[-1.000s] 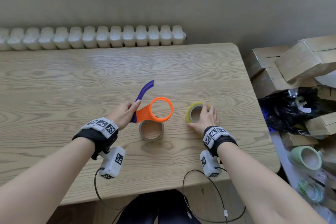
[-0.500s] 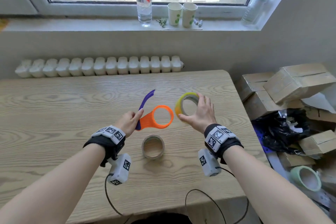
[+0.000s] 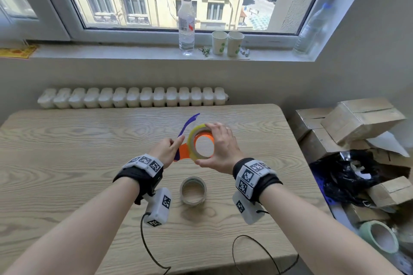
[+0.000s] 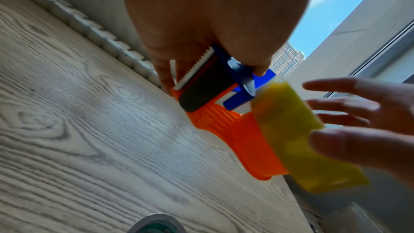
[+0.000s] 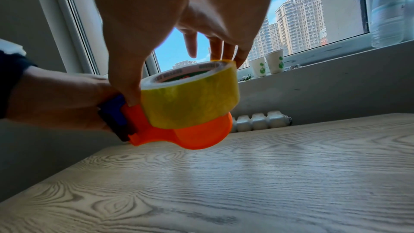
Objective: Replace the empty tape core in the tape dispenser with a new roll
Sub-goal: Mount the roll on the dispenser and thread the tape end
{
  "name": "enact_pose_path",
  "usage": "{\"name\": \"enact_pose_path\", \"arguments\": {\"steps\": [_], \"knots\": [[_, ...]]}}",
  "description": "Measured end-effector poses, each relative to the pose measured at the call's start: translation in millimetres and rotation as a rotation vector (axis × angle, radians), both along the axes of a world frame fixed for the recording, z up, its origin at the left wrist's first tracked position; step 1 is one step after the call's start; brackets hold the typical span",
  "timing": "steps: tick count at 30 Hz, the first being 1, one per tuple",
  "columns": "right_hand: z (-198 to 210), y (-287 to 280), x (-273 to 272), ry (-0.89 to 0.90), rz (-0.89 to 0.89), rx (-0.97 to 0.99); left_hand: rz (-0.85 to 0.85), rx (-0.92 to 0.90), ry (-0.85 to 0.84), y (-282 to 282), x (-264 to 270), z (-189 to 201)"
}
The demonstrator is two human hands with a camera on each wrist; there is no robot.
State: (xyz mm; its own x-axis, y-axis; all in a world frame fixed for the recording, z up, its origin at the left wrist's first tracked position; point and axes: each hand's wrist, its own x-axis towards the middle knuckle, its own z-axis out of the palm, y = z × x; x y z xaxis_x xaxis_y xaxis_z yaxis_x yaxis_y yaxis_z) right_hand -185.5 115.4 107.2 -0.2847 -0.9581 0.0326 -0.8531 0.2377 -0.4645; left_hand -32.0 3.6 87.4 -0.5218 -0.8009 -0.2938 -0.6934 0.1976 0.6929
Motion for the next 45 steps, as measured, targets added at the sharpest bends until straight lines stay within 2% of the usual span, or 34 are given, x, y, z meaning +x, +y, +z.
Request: {"name": "enact_pose_path", "arguments": {"steps": [4, 10, 18, 27, 32, 36, 40, 45], "knots": [[1.2, 1.4, 2.9, 0.022, 0.003, 0.008, -0.004, 0.014, 0.042, -0.6, 2.5, 4.1], [2.6, 2.6, 1.2, -0.016, 0.013, 0.018, -0.019, 0.117, 0.258, 0.6, 4.3, 12.3], [9.9, 4.4, 1.3, -0.115, -0.003, 0.004, 0.01, 0.174, 0.368, 10.9, 0.9, 28.5], [15.3, 3.7, -5.0, -0.231, -0.004, 0.079, 0.004, 0.163, 0.34, 17.9, 3.1, 33.4], [17.6, 1.2, -13.5, -0.118, -0.037, 0.096, -0.045, 0.165, 0.284, 17.1, 4.7, 36.0], [14.4, 0.0, -14.6, -0.094, -0.056, 0.074, -0.092, 0.2, 0.229, 11.8, 6.7, 38.3], [14.9, 0.3, -12.1, -0.127, -0.075, 0.058, -0.006, 0.244, 0.255, 8.5, 5.4, 44.5], [14.9, 0.6, -14.5, -0.314, -0.122, 0.056, 0.167, 0.272, 0.292, -0.9, 12.8, 47.0]]}}
